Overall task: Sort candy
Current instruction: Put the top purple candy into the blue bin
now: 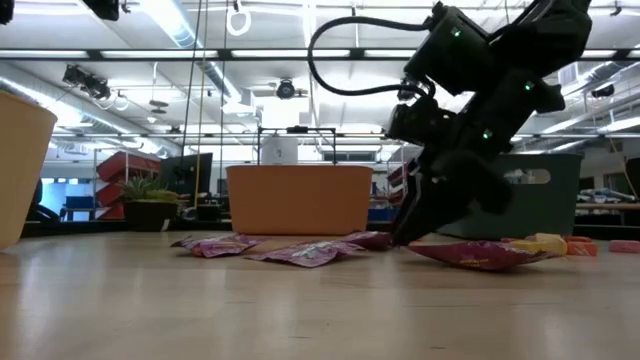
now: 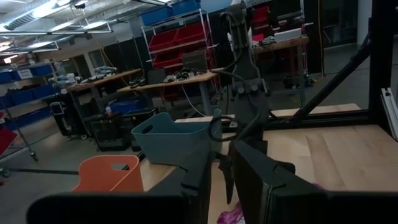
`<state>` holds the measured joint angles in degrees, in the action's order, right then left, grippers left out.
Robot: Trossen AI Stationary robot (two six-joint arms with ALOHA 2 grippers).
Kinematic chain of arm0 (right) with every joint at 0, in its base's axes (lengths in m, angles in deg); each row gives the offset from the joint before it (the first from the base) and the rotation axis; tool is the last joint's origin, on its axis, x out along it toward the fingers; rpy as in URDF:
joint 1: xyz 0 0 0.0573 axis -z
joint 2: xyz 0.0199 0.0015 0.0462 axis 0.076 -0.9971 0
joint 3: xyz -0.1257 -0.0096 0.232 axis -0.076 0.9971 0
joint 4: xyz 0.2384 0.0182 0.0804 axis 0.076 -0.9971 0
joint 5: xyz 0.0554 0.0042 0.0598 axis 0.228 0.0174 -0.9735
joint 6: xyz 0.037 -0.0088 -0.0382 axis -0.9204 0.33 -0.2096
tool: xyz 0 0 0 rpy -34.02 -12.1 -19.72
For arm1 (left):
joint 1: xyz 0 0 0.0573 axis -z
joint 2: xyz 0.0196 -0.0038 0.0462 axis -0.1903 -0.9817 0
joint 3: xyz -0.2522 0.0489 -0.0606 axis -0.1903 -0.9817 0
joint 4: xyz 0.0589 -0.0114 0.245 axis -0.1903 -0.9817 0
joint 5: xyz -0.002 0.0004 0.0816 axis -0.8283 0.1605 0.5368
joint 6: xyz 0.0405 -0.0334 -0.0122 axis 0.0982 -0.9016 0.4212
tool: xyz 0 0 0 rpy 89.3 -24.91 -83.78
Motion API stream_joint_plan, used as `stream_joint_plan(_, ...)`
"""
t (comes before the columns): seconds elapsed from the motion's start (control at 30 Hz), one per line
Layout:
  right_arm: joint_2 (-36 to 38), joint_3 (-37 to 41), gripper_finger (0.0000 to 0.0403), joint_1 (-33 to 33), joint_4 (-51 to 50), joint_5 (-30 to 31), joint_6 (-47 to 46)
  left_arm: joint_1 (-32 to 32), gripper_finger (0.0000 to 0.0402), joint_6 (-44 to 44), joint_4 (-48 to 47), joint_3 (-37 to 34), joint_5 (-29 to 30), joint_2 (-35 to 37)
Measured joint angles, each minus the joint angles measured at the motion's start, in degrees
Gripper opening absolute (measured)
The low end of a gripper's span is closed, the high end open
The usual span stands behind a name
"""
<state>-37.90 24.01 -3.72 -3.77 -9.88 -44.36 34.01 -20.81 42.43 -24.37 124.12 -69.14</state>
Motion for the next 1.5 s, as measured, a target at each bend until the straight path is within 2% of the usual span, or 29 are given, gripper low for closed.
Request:
stream_joint_plan(0.2, -1.56, -0.09, 0.0180, 0.44, 1.35, -0.24, -0.32, -0.03, 0.0067, -0.10, -0.55, 0.00, 0.57, -0.02)
stream_joint_plan(0.43, -1.60, -0.09, 0.0155, 0.75, 1.36, -0.70, -0.12, -0.49, 0.0067, -0.21, -1.18, 0.00, 0.55, -0.02)
stream_joint_plan(0.73, -1.66, -0.04, 0.0089, 0.79, 1.46, -1.76, 0.13, -0.49, 0.0067, -0.23, -1.22, 0.00, 0.53, -0.02)
stream_joint_plan(0.97, -1.73, -0.03, 0.0009, 0.85, 1.52, -2.01, 1.71, -0.49, 0.0067, -0.24, -1.23, 0.00, 0.48, -0.02)
stream_joint_plan(1.2, -1.14, 0.08, 0.0002, 0.67, 1.29, -1.81, 2.97, -0.49, 0.0067, -0.26, -1.23, 0.00, 0.33, -0.02)
stream_joint_plan(1.5, 4.06, 0.24, 0.0000, -0.45, 0.49, 0.14, 4.19, -0.49, 0.0067, -0.27, -1.23, 0.00, 0.33, -0.02)
